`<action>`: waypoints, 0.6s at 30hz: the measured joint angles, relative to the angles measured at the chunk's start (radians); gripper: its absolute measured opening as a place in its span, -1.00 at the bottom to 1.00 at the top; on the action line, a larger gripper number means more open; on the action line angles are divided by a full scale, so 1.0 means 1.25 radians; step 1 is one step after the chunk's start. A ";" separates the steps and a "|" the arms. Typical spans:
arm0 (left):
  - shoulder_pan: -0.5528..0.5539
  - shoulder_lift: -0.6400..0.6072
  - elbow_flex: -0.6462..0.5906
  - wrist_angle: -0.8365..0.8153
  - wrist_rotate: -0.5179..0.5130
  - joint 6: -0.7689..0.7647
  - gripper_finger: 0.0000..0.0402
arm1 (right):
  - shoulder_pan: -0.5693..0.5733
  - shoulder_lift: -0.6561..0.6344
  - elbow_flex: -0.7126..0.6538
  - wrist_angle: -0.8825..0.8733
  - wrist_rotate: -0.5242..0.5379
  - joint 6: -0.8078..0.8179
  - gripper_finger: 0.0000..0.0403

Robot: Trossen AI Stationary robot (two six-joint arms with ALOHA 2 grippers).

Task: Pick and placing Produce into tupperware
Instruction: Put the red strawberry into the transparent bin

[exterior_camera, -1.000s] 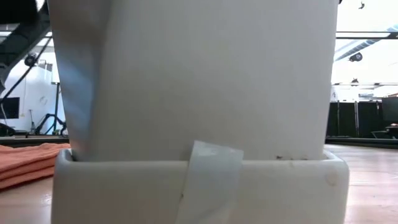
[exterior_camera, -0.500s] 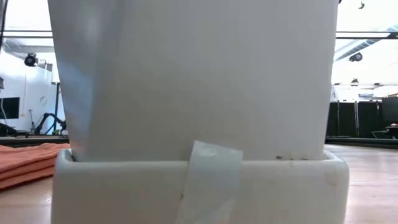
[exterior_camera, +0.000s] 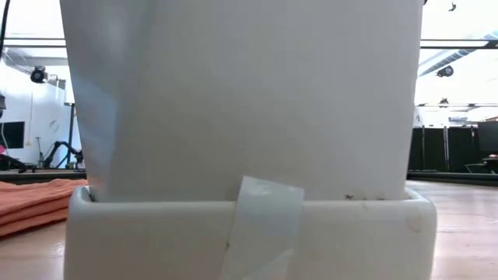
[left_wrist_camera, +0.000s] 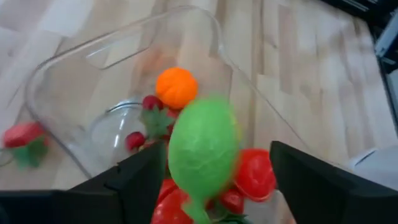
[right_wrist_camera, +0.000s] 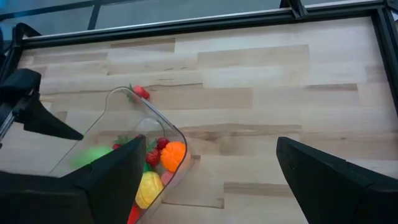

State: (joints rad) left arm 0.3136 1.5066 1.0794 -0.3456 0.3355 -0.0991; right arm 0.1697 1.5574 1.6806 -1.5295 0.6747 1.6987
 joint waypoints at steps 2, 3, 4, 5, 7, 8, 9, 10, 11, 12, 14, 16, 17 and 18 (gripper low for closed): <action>-0.003 0.000 0.000 0.017 -0.005 -0.001 0.47 | 0.000 0.000 0.000 0.003 -0.001 0.002 0.75; -0.003 0.000 0.000 0.020 -0.011 -0.001 0.53 | 0.000 0.000 0.000 0.003 -0.004 0.003 0.75; -0.002 0.000 0.000 0.020 -0.013 -0.001 0.58 | 0.000 0.000 0.000 0.003 -0.010 0.003 0.75; -0.001 0.000 0.000 0.019 -0.015 -0.001 0.63 | 0.000 0.000 0.000 0.003 -0.016 0.003 0.75; -0.001 0.000 0.000 0.013 -0.019 -0.001 0.70 | 0.000 0.000 0.000 0.004 -0.022 0.003 0.75; 0.001 -0.003 0.000 0.008 -0.024 0.000 0.72 | 0.000 0.000 0.000 0.004 -0.022 0.003 0.75; 0.003 -0.005 0.000 0.003 -0.028 0.001 0.73 | 0.000 0.000 0.000 0.005 -0.023 0.005 0.75; 0.005 -0.009 0.002 -0.005 -0.034 0.001 0.73 | 0.000 0.000 0.000 0.005 -0.023 0.006 0.75; 0.007 -0.014 0.002 -0.012 -0.043 0.001 0.74 | 0.000 0.000 0.000 0.006 -0.025 0.006 0.75; 0.009 -0.018 0.002 -0.013 -0.044 0.003 0.74 | 0.000 0.000 0.000 0.006 -0.032 0.006 0.75; 0.011 -0.029 0.002 -0.025 -0.046 0.006 0.74 | 0.000 0.000 0.000 0.008 -0.061 -0.001 0.75; 0.011 -0.038 0.002 -0.045 -0.045 0.016 0.74 | 0.000 0.000 -0.006 0.014 -0.099 -0.015 0.75; 0.011 -0.042 0.001 -0.063 -0.045 0.028 0.74 | 0.000 0.000 -0.011 0.017 -0.116 -0.019 0.75; 0.010 -0.045 0.000 -0.085 -0.049 0.042 0.74 | 0.000 0.000 -0.017 0.022 -0.136 -0.022 0.75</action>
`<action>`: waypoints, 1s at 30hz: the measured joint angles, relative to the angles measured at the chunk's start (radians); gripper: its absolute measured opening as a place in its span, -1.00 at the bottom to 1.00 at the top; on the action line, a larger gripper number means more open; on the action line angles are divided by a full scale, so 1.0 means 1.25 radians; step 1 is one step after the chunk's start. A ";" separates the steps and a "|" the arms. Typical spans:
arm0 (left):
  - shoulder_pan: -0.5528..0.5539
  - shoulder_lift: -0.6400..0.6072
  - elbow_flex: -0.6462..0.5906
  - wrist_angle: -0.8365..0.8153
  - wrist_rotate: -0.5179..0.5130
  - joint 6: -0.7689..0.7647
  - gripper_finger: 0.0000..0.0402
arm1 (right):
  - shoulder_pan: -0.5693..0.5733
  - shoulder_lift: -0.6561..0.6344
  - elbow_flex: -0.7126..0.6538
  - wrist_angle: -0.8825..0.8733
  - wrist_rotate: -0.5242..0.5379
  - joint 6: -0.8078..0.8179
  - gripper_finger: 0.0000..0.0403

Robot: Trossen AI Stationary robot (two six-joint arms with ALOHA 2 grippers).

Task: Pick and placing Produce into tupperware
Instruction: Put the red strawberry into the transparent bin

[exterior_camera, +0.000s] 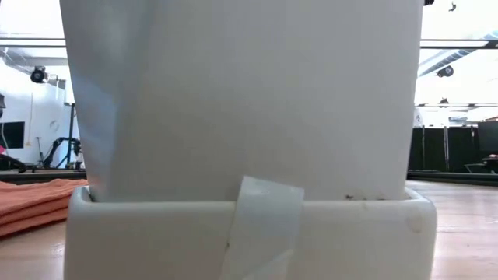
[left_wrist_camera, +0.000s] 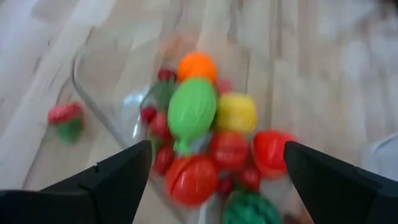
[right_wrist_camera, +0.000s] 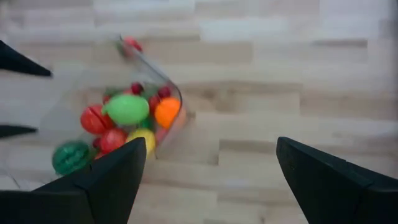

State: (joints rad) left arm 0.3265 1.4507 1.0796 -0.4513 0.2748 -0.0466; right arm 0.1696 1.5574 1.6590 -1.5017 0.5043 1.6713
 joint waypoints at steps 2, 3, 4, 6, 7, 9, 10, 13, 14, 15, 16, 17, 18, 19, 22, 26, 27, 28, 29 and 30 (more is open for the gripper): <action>0.000 -0.007 -0.004 -0.040 -0.030 0.007 0.74 | 0.000 0.000 -0.017 0.013 -0.027 0.000 0.75; 0.000 -0.011 -0.007 -0.056 -0.046 0.008 0.74 | 0.000 0.000 -0.027 0.024 -0.033 0.002 0.75; 0.000 -0.016 -0.013 -0.073 -0.060 0.008 0.74 | 0.000 0.000 -0.039 0.039 -0.033 0.007 0.75; 0.001 -0.029 -0.031 -0.097 -0.081 0.006 0.74 | 0.000 0.001 -0.058 0.065 -0.035 0.013 0.75; 0.001 -0.040 -0.043 -0.107 -0.083 0.002 0.74 | 0.000 0.001 -0.067 0.082 -0.035 0.013 0.75; -0.002 -0.064 -0.067 -0.139 -0.082 0.000 0.74 | 0.000 0.001 -0.084 0.118 -0.035 0.012 0.75; -0.005 -0.080 -0.079 -0.150 -0.084 -0.005 0.74 | 0.000 0.001 -0.093 0.136 -0.035 0.012 0.75; -0.015 -0.129 -0.131 -0.157 -0.085 -0.037 0.74 | 0.000 0.001 -0.107 0.164 -0.035 0.023 0.75; -0.018 -0.148 -0.151 -0.162 -0.084 -0.045 0.74 | 0.000 0.001 -0.109 0.169 -0.035 0.032 0.75; -0.022 -0.167 -0.168 -0.161 -0.084 -0.058 0.74 | 0.000 0.001 -0.112 0.171 -0.035 0.044 0.75; -0.027 -0.189 -0.185 -0.156 -0.084 -0.065 0.74 | 0.000 0.004 -0.113 0.171 -0.035 0.054 0.75; -0.031 -0.210 -0.203 -0.156 -0.084 -0.075 0.74 | 0.000 0.006 -0.113 0.173 -0.035 0.063 0.75; -0.035 -0.232 -0.221 -0.157 -0.084 -0.084 0.74 | 0.000 0.010 -0.114 0.175 -0.035 0.067 0.75; -0.041 -0.256 -0.237 -0.159 -0.084 -0.084 0.74 | 0.000 0.014 -0.114 0.181 -0.035 0.067 0.75; -0.063 -0.331 -0.282 -0.154 -0.084 -0.098 0.74 | 0.000 0.028 -0.114 0.198 -0.055 0.066 0.75; -0.102 -0.425 -0.336 -0.163 -0.088 -0.162 0.74 | 0.004 0.057 -0.114 0.211 -0.093 0.063 0.75; -0.117 -0.449 -0.349 -0.163 -0.092 -0.186 0.74 | 0.006 0.065 -0.114 0.210 -0.096 0.063 0.75; -0.133 -0.470 -0.361 -0.163 -0.104 -0.213 0.74 | 0.007 0.071 -0.114 0.211 -0.098 0.061 0.75; -0.153 -0.490 -0.372 -0.163 -0.125 -0.241 0.74 | 0.008 0.078 -0.114 0.211 -0.099 0.058 0.75; -0.173 -0.507 -0.380 -0.163 -0.153 -0.271 0.74 | 0.009 0.084 -0.114 0.214 -0.098 0.047 0.75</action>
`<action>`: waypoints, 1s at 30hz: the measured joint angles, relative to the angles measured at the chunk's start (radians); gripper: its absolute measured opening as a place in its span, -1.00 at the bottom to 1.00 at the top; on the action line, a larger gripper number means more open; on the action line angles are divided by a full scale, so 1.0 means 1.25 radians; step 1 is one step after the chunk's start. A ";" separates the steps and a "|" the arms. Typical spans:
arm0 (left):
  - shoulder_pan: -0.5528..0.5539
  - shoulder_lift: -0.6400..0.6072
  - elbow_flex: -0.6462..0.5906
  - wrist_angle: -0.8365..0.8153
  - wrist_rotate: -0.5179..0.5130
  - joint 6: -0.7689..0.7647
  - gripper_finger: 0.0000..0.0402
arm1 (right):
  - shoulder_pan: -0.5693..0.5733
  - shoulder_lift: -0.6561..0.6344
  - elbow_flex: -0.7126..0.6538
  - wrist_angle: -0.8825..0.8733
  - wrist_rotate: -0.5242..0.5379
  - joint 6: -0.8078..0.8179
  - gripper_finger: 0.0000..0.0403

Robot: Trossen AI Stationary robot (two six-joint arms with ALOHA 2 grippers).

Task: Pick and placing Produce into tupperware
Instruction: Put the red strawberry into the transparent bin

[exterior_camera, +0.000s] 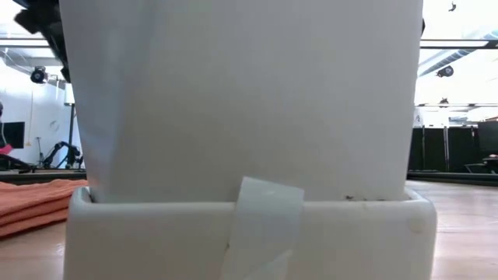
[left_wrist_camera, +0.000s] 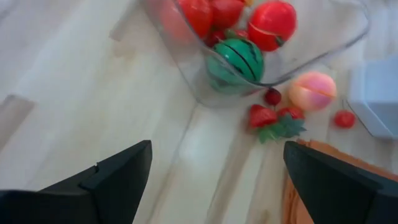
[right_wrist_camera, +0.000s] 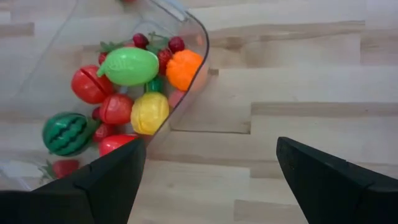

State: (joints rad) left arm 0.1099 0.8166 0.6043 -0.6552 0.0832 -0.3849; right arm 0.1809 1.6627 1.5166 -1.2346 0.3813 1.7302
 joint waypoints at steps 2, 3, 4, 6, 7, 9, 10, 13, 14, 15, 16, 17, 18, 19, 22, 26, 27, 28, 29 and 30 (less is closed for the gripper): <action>-0.047 -0.028 -0.013 0.000 -0.073 -0.054 0.74 | 0.000 0.004 0.000 0.001 0.000 -0.028 0.75; -0.071 -0.038 -0.017 0.000 -0.117 -0.083 0.73 | 0.000 0.006 0.000 0.003 0.000 -0.043 0.75; -0.098 -0.044 -0.020 0.000 -0.156 -0.117 0.71 | 0.000 0.006 0.000 0.005 0.000 -0.057 0.75; -0.151 -0.048 -0.021 0.005 -0.212 -0.175 0.67 | 0.002 0.006 0.000 0.005 0.000 -0.080 0.75; -0.179 -0.044 -0.021 0.015 -0.231 -0.193 0.64 | 0.005 0.006 0.000 0.006 0.000 -0.088 0.75; -0.238 -0.031 -0.021 0.045 -0.255 -0.209 0.59 | 0.013 0.003 0.000 0.005 0.003 -0.093 0.75; -0.266 -0.021 -0.021 0.063 -0.264 -0.210 0.57 | 0.018 0.001 0.000 0.005 0.006 -0.093 0.75; -0.341 0.028 -0.021 0.106 -0.276 -0.223 0.53 | 0.035 0.001 0.000 0.005 0.015 -0.101 0.75; -0.362 0.050 -0.020 0.105 -0.285 -0.241 0.53 | 0.042 0.001 0.000 0.005 0.020 -0.104 0.75; -0.382 0.071 -0.020 0.105 -0.297 -0.262 0.53 | 0.047 0.001 0.000 0.005 0.026 -0.105 0.75; -0.400 0.092 -0.019 0.105 -0.314 -0.283 0.52 | 0.052 0.001 0.000 0.004 0.031 -0.104 0.75; -0.419 0.113 -0.019 0.106 -0.334 -0.300 0.52 | 0.056 0.001 0.000 0.004 0.031 -0.102 0.75; -0.436 0.135 -0.019 0.106 -0.358 -0.314 0.52 | 0.060 0.001 0.000 0.004 0.031 -0.101 0.75; -0.454 0.157 -0.019 0.109 -0.385 -0.321 0.52 | 0.064 0.001 0.000 0.004 0.033 -0.101 0.75; -0.508 0.220 -0.019 0.149 -0.467 -0.320 0.52 | 0.072 0.001 0.000 0.004 0.037 -0.101 0.75; -0.560 0.300 -0.018 0.210 -0.548 -0.318 0.52 | 0.079 0.001 -0.001 0.004 0.037 -0.101 0.75; -0.566 0.319 -0.018 0.226 -0.560 -0.318 0.52 | 0.082 0.001 -0.001 0.003 0.037 -0.101 0.75; -0.569 0.336 -0.018 0.243 -0.567 -0.318 0.52 | 0.083 0.001 -0.001 0.003 0.038 -0.101 0.75; -0.569 0.352 -0.018 0.260 -0.571 -0.319 0.52 | 0.083 0.001 -0.001 0.003 0.038 -0.101 0.75; -0.569 0.367 -0.018 0.279 -0.572 -0.318 0.52 | 0.084 0.001 -0.001 0.002 0.038 -0.101 0.75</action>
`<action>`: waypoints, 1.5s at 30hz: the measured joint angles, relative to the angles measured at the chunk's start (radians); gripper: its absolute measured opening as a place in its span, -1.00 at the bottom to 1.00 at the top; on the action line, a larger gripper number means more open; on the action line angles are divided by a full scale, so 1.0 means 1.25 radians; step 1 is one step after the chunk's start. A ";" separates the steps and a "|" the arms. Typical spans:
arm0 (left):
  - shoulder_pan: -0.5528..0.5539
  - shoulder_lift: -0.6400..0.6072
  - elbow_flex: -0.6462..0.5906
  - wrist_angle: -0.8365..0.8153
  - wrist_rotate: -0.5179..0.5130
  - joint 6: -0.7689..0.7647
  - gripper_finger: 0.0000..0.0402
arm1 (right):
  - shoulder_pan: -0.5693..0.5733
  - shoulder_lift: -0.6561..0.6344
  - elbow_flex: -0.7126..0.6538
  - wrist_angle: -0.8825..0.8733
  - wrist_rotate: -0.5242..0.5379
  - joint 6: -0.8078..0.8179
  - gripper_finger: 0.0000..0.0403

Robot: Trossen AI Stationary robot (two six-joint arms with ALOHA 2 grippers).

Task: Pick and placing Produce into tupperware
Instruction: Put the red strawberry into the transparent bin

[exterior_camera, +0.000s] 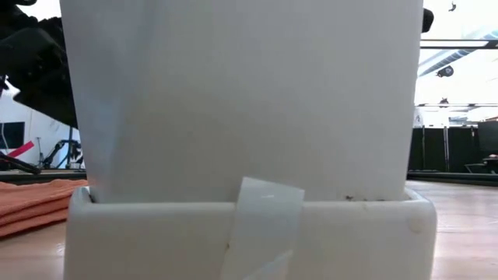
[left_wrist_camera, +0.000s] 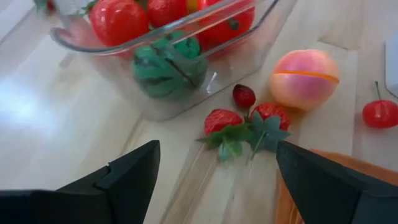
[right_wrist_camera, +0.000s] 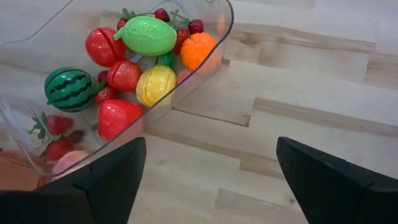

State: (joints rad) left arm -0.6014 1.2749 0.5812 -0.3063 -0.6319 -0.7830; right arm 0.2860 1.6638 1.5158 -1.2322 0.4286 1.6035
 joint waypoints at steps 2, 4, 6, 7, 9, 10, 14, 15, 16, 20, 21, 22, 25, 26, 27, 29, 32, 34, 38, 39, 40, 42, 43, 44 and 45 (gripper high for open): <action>0.001 0.025 0.000 0.031 -0.005 0.000 0.52 | 0.000 0.000 0.000 -0.002 0.000 -0.005 0.75; 0.001 0.045 0.000 0.059 -0.005 -0.002 0.52 | 0.000 0.000 0.000 -0.005 0.000 -0.006 0.75; 0.002 0.066 0.000 0.080 -0.006 -0.018 0.52 | 0.000 0.000 0.000 -0.015 0.000 -0.006 0.75; 0.002 0.075 0.000 0.085 -0.006 -0.029 0.52 | 0.000 0.000 0.000 -0.019 0.000 -0.006 0.75; 0.002 0.096 0.000 0.093 -0.010 -0.053 0.52 | 0.000 0.000 0.000 -0.023 0.000 -0.007 0.75; 0.002 0.109 0.000 0.092 -0.017 -0.066 0.52 | 0.000 0.000 0.000 -0.023 0.000 -0.009 0.75; 0.005 0.159 0.002 0.092 -0.041 -0.081 0.52 | 0.000 0.000 0.000 -0.024 0.000 -0.020 0.75; 0.005 0.170 0.006 0.093 -0.041 -0.082 0.52 | 0.000 0.000 0.000 -0.025 0.000 -0.021 0.75; 0.005 0.180 0.009 0.096 -0.041 -0.082 0.52 | 0.000 0.000 0.000 -0.025 0.001 -0.021 0.75; 0.009 0.208 0.018 0.111 -0.041 -0.081 0.52 | 0.000 0.000 -0.001 -0.029 0.009 -0.021 0.75; 0.010 0.212 0.018 0.119 -0.041 -0.081 0.52 | 0.000 0.000 -0.001 -0.029 0.011 -0.021 0.75; 0.013 0.215 0.018 0.128 -0.042 -0.081 0.52 | 0.000 0.000 -0.001 -0.029 0.013 -0.021 0.75; 0.024 0.222 0.018 0.140 -0.046 -0.082 0.52 | 0.000 0.000 -0.001 -0.030 0.014 -0.021 0.75; 0.029 0.225 0.018 0.140 -0.045 -0.081 0.52 | 0.000 0.000 -0.001 -0.030 0.014 -0.021 0.75; 0.033 0.227 0.018 0.141 -0.045 -0.081 0.52 | 0.000 0.000 -0.001 -0.030 0.014 -0.021 0.75; 0.040 0.230 0.018 0.145 -0.045 -0.081 0.52 | 0.000 0.000 -0.001 -0.030 0.014 -0.021 0.75; 0.042 0.233 0.017 0.169 -0.041 -0.076 0.50 | 0.000 0.000 -0.002 -0.031 0.014 -0.021 0.75; 0.042 0.235 0.018 0.191 -0.038 -0.062 0.44 | 0.000 0.000 -0.003 -0.031 0.014 -0.021 0.75; 0.047 0.235 0.018 0.204 -0.034 -0.052 0.27 | 0.000 0.000 -0.006 -0.031 0.014 -0.021 0.75; 0.048 0.235 0.017 0.204 -0.034 -0.052 0.22 | 0.000 0.000 -0.007 -0.031 0.014 -0.021 0.75; 0.050 0.235 0.016 0.203 -0.034 -0.053 0.18 | 0.000 0.000 -0.008 -0.031 0.014 -0.021 0.75; 0.051 0.235 0.015 0.204 -0.035 -0.052 0.11 | 0.000 0.000 -0.010 -0.031 0.014 -0.021 0.75; 0.052 0.235 0.015 0.203 -0.034 -0.052 0.08 | 0.000 0.000 -0.012 -0.031 0.014 -0.021 0.75; 0.052 0.235 0.014 0.203 -0.034 -0.051 0.04 | 0.000 0.000 -0.012 -0.031 0.014 -0.020 0.75; 0.052 0.235 0.014 0.203 -0.034 -0.045 0.01 | 0.000 0.000 -0.014 -0.030 0.014 -0.018 0.75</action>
State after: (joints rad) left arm -0.5358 1.5692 0.5991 -0.0521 -0.6750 -0.8387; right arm 0.2859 1.6638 1.4989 -1.2701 0.4461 1.5805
